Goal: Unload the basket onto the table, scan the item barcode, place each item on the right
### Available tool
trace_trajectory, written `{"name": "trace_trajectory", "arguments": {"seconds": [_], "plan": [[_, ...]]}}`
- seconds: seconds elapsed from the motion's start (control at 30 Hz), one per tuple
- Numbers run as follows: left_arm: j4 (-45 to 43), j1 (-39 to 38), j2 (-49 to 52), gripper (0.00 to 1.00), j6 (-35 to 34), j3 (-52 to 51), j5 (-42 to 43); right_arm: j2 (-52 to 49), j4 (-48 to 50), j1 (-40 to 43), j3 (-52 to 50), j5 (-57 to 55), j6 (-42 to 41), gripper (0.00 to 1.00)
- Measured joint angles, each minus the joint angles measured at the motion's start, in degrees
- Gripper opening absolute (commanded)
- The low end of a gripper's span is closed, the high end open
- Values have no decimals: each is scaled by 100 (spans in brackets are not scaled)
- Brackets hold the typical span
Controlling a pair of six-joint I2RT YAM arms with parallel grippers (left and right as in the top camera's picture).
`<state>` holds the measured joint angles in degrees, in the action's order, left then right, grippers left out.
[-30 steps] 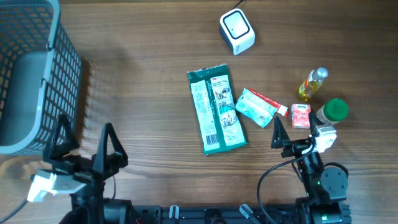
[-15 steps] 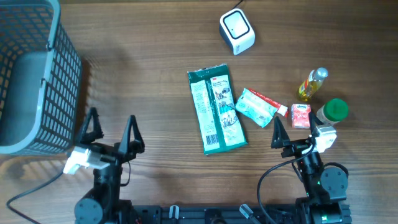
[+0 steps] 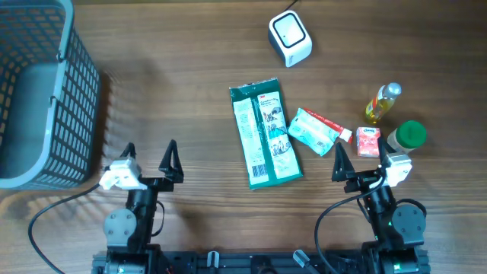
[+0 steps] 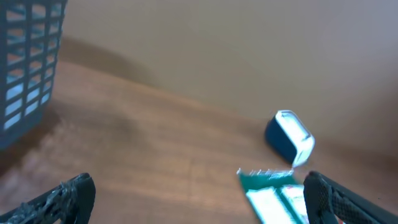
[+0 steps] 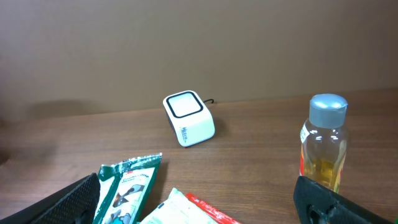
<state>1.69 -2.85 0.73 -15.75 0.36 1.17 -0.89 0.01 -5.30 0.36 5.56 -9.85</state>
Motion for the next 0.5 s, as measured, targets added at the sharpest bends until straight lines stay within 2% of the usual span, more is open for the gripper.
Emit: {"name": "trace_trajectory", "arguments": {"seconds": [0.27, 0.5], "plan": [[214, 2, 4, 100, 1139, 2, 4, 0, 0, 0, 0, 0, 0, 100], [214, 2, 4, 100, 1539, 2, 4, 0, 0, 0, 0, -2, 0, 100]]}}
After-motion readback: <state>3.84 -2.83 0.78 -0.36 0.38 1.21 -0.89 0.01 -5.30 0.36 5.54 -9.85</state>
